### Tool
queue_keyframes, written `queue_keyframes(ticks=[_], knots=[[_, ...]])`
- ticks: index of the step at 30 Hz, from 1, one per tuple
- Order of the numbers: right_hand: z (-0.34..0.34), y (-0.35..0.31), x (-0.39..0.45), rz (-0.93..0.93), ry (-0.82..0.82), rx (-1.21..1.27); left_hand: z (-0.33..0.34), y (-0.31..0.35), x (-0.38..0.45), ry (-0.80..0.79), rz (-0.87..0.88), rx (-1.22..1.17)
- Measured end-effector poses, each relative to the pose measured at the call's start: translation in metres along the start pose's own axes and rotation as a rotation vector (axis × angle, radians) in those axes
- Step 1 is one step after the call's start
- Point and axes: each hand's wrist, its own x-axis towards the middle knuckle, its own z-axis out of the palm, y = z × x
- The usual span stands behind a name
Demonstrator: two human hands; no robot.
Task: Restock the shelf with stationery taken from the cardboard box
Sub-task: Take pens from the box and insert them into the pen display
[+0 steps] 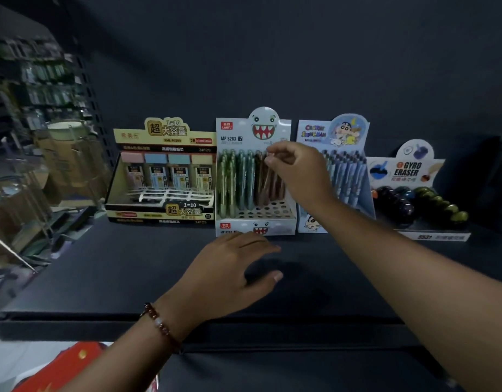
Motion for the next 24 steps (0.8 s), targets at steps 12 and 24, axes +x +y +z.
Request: queue_keyframes(ticks=[12, 24], knots=[[0.017, 0.016, 0.008, 0.035, -0.109, -0.120, 0.000, -0.003, 0.001, -0.041, -0.013, -0.016], [-0.070, -0.015, -0.087, 0.072, -0.484, -0.301, -0.004, 0.004, -0.009, 0.009, 0.027, -0.099]])
